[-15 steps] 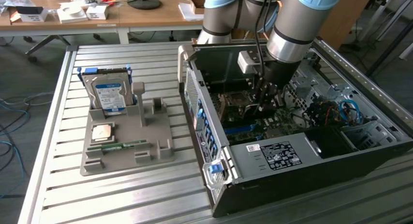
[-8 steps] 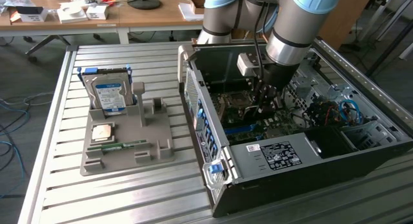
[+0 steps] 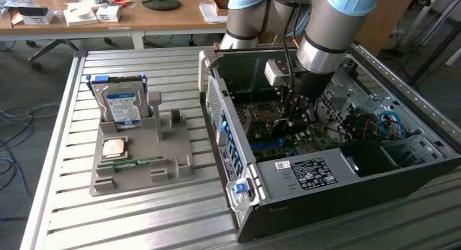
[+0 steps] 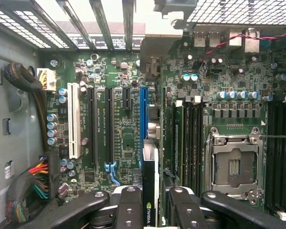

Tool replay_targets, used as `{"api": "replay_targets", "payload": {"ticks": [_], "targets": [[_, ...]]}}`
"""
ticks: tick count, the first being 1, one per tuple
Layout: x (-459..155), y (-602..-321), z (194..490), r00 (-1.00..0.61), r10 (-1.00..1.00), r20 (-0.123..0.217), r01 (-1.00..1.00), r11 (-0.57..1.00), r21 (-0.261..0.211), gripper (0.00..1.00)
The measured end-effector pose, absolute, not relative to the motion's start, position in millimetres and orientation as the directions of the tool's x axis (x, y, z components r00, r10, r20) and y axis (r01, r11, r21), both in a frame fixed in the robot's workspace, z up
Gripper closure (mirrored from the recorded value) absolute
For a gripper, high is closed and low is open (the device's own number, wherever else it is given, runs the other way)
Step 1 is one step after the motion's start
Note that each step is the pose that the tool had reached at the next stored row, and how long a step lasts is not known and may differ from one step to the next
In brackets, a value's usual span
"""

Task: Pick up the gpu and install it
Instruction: 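Insert the gpu into the slot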

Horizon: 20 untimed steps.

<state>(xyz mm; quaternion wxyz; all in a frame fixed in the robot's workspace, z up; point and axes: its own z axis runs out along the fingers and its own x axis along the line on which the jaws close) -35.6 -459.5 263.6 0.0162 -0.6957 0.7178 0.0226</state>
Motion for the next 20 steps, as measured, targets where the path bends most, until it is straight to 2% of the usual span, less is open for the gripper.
{"api": "replay_targets", "payload": {"ticks": [20], "targets": [[-44.8, -466.2, 263.5, -0.029, -0.998, -0.055, -1.0, 0.029, 0.005, 0.74]]}}
